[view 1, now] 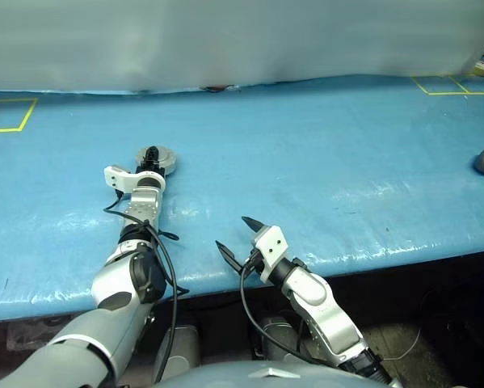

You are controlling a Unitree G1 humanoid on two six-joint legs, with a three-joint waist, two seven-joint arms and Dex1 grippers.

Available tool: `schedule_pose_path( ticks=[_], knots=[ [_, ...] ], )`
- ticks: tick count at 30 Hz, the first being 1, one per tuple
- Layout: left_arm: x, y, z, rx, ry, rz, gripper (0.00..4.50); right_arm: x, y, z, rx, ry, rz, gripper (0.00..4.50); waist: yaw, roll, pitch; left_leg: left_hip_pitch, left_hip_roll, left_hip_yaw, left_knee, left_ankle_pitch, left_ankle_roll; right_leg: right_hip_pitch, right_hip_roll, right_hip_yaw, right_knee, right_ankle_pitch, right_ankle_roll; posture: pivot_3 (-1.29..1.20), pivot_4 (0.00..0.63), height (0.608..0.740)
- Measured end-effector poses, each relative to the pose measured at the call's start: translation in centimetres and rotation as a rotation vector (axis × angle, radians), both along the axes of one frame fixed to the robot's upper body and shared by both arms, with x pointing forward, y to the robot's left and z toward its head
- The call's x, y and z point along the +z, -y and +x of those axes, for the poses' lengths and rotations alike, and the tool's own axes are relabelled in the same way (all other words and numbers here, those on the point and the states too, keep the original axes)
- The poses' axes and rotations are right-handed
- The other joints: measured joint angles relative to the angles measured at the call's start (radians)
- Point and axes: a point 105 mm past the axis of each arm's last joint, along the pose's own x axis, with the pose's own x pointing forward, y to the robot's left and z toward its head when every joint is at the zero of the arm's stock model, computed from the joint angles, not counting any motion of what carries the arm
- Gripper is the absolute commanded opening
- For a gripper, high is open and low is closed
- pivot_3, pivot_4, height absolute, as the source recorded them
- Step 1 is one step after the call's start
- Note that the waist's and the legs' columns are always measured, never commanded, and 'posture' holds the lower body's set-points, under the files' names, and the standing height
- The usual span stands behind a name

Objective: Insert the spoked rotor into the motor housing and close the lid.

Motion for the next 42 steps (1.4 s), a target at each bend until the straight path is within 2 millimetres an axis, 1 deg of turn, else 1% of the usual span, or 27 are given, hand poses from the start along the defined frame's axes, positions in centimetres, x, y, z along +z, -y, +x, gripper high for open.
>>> schedule_pose_path(
  ticks=[2, 3, 4, 7, 10, 13, 15, 16, 20, 24, 25, 27, 29, 31, 32, 35, 37, 38, 39, 42],
  knots=[
    [0.3, -0.1, 0.1, 0.004, 0.0, 0.002, 3.95, -0.1, -0.1, 0.0, 0.002, -0.002, 0.0, 4.5, -0.002, 0.0, 0.0, 0.001, 0.0, 0.0, 0.0, 0.0, 0.0, 0.001, 0.0, 0.0, 0.001, 0.0, 0.0, 0.0, 0.15, 0.74],
    [0.4, -0.2, 0.2, 0.003, -0.004, 0.01, 4.31, -0.1, -0.2, 0.0, 0.003, -0.003, 0.001, 4.5, -0.003, 0.001, -0.001, 0.002, 0.0, 0.0, 0.0, 0.0, 0.0, 0.002, 0.0, 0.0, 0.001, 0.0, 0.0, 0.0, 0.15, 0.74],
    [0.4, -0.2, 0.2, 0.003, -0.01, 0.021, 4.48, -0.1, -0.2, 0.0, 0.003, -0.003, 0.002, 4.5, -0.005, 0.002, -0.001, 0.004, 0.0, 0.0, 0.0, 0.0, 0.0, 0.004, 0.0, 0.0, 0.001, 0.0, 0.0, 0.0, 0.15, 0.74],
    [0.1, -0.8, -0.1, 0.004, -0.035, 0.042, 4.48, -0.2, -0.3, 0.0, 0.003, -0.006, 0.001, 4.5, -0.015, 0.004, -0.003, 0.009, 0.0, 0.002, -0.001, 0.0, 0.0, 0.007, 0.0, 0.002, 0.001, 0.0, 0.0, 0.0, 0.15, 0.74],
    [-0.8, -2.0, -1.2, 0.003, -0.063, 0.075, 4.48, -0.3, -0.4, 0.1, 0.002, -0.01, 0.002, 4.5, -0.034, 0.005, -0.004, 0.019, 0.001, 0.004, -0.004, 0.0, -0.001, 0.014, 0.0, 0.003, 0.001, -0.001, -0.002, 0.0, 0.15, 0.74],
    [-1.4, -2.8, -2.3, 0.005, -0.088, 0.093, 4.48, -0.3, -0.4, 0.1, 0.002, -0.012, 0.0, 4.5, -0.045, 0.008, -0.009, 0.022, 0.002, 0.006, -0.008, -0.001, -0.001, 0.015, 0.0, 0.005, 0.001, -0.002, -0.003, 0.0, 0.15, 0.74],
    [-2.0, -3.4, -3.8, 0.008, -0.103, 0.112, 4.48, -0.4, -0.5, 0.1, 0.004, -0.018, -0.002, 4.5, -0.052, 0.008, -0.011, 0.032, 0.002, 0.011, -0.015, -0.001, -0.002, 0.02, -0.001, 0.009, 0.001, -0.003, -0.005, 0.0, 0.15, 0.74],
    [-2.3, -3.6, -4.6, 0.009, -0.113, 0.12, 4.48, -0.4, -0.5, 0.1, 0.006, -0.02, -0.003, 4.5, -0.054, 0.008, -0.014, 0.034, 0.002, 0.013, -0.017, -0.002, -0.003, 0.021, 0.0, 0.01, 0.001, -0.004, -0.006, 0.0, 0.15, 0.74],
    [-3.0, -4.1, -7.6, -0.029, -0.125, 0.157, 4.48, -0.3, -0.5, 0.2, 0.011, -0.02, -0.004, 4.5, -0.06, 0.013, -0.026, 0.036, 0.003, 0.013, -0.019, -0.003, -0.005, 0.02, 0.002, 0.011, 0.001, -0.007, -0.008, 0.0, 0.15, 0.74],
    [-3.7, -4.1, -10.6, -0.116, -0.148, 0.265, 4.48, -0.3, -0.5, 0.2, 0.018, -0.021, -0.003, 4.5, -0.064, 0.017, -0.032, 0.037, 0.003, 0.014, -0.02, -0.004, -0.005, 0.02, 0.001, 0.013, 0.001, -0.012, -0.013, 0.0, 0.15, 0.74],
    [-3.8, -4.0, -11.7, -0.158, -0.154, 0.326, 4.48, -0.3, -0.5, 0.2, 0.022, -0.022, 0.0, 4.5, -0.065, 0.017, -0.032, 0.037, 0.003, 0.015, -0.02, -0.004, -0.005, 0.02, 0.001, 0.014, 0.001, -0.012, -0.013, 0.0, 0.15, 0.74],
    [-3.9, -3.8, -12.8, -0.209, -0.151, 0.385, 4.48, -0.3, -0.4, 0.2, 0.025, -0.024, -0.002, 4.5, -0.063, 0.017, -0.032, 0.037, 0.003, 0.015, -0.019, -0.004, -0.006, 0.019, 0.001, 0.014, 0.001, -0.012, -0.013, 0.0, 0.15, 0.74],
    [-4.0, -3.5, -14.1, -0.296, -0.157, 0.532, 4.48, -0.3, -0.2, 0.3, 0.02, -0.024, 0.0, 4.5, -0.061, 0.016, -0.031, 0.037, 0.003, 0.015, -0.019, -0.004, -0.006, 0.018, 0.001, 0.015, 0.001, -0.012, -0.014, 0.0, 0.15, 0.74],
    [-4.1, -3.1, -15.5, -0.393, -0.158, 0.736, 4.48, -0.3, 0.2, 0.5, 0.009, -0.025, 0.002, 4.5, -0.06, 0.016, -0.031, 0.036, 0.003, 0.015, -0.02, -0.005, -0.006, 0.014, 0.0, 0.015, 0.0, -0.012, -0.014, 0.0, 0.15, 0.74],
    [-4.2, -2.7, -16.0, -0.421, -0.146, 0.806, 4.48, -0.3, 0.4, 0.5, 0.002, -0.027, 0.003, 4.5, -0.057, 0.015, -0.03, 0.035, 0.003, 0.016, -0.02, -0.005, -0.006, 0.013, -0.001, 0.015, 0.0, -0.012, -0.014, 0.0, 0.15, 0.74],
    [-4.1, -2.0, -16.9, -0.455, -0.096, 0.967, 4.48, -0.3, 0.8, 0.7, -0.013, -0.03, 0.012, 4.5, -0.048, 0.011, -0.028, 0.031, 0.003, 0.017, -0.021, -0.005, -0.006, 0.006, -0.001, 0.016, 0.0, -0.012, -0.014, 0.0, 0.15, 0.74],
    [-4.1, -1.7, -17.6, -0.459, -0.067, 1.1, 4.48, -0.1, 1.4, 1.0, -0.034, -0.029, 0.022, 4.5, -0.04, 0.008, -0.026, 0.026, 0.003, 0.018, -0.022, -0.005, -0.006, 0.004, -0.001, 0.017, 0.0, -0.012, -0.015, 0.0, 0.15, 0.74],
    [-4.1, -1.6, -17.7, -0.457, -0.058, 1.134, 4.48, -0.1, 1.6, 1.1, -0.041, -0.028, 0.023, 4.5, -0.036, 0.007, -0.025, 0.023, 0.003, 0.018, -0.021, -0.005, -0.006, 0.003, -0.001, 0.016, 0.001, -0.012, -0.015, 0.0, 0.15, 0.74],
    [-3.9, -1.6, -17.9, -0.443, -0.041, 1.189, 4.48, -0.1, 1.9, 1.2, -0.052, -0.026, 0.023, 4.5, -0.032, 0.007, -0.025, 0.018, 0.004, 0.017, -0.021, -0.004, -0.006, -0.002, -0.001, 0.015, 0.001, -0.012, -0.015, 0.0, 0.15, 0.74],
    [-3.0, -1.4, -18.0, -0.396, 0.017, 1.31, 4.48, -0.1, 2.6, 1.5, -0.074, -0.022, 0.011, 4.5, -0.023, 0.005, -0.023, 0.015, 0.004, 0.017, -0.021, -0.005, -0.005, -0.004, -0.001, 0.015, 0.0, -0.012, -0.015, 0.0, 0.15, 0.74]
  ],
)
